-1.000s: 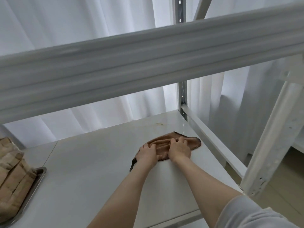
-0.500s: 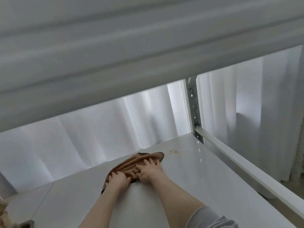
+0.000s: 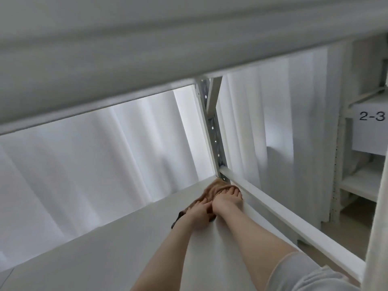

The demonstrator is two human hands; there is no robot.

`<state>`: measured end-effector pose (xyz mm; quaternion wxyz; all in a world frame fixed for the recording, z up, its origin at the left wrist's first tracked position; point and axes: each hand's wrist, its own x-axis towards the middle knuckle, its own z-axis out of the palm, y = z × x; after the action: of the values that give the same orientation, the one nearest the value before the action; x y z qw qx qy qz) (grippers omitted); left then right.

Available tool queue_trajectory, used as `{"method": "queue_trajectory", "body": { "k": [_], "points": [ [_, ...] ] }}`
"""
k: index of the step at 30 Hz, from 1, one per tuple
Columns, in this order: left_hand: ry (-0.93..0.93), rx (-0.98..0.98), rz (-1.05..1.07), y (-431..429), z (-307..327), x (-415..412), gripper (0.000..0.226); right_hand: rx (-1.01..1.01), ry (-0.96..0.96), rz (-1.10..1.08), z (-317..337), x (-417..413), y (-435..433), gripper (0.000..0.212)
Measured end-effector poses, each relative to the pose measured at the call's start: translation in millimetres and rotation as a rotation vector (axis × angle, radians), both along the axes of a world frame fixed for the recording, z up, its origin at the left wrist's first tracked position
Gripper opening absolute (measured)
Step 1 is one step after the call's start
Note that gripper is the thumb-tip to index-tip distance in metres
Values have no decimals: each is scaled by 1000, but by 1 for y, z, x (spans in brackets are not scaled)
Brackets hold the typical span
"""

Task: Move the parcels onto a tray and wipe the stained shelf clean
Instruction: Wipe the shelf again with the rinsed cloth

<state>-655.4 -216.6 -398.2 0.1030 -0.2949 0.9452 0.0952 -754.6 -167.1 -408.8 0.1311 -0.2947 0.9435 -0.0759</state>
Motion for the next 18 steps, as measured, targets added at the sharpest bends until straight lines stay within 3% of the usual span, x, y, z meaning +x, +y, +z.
{"method": "queue_trajectory", "body": {
  "k": [2,5,11,13,18],
  "points": [
    [10,11,22,2,4,9,47,67,19,6,8,10,-1,88],
    [24,-18,130,-10,9,35,54,125,16,144,17,33,-7,75],
    [-186,-101,399,-54,5,99,56,-8,-66,587,16,95,-37,66],
    [-218,-77,383,-57,12,104,56,-29,-57,702,13,103,-44,57],
    [-188,-123,387,-64,6,83,50,-53,-36,616,7,67,-49,66]
  ]
}}
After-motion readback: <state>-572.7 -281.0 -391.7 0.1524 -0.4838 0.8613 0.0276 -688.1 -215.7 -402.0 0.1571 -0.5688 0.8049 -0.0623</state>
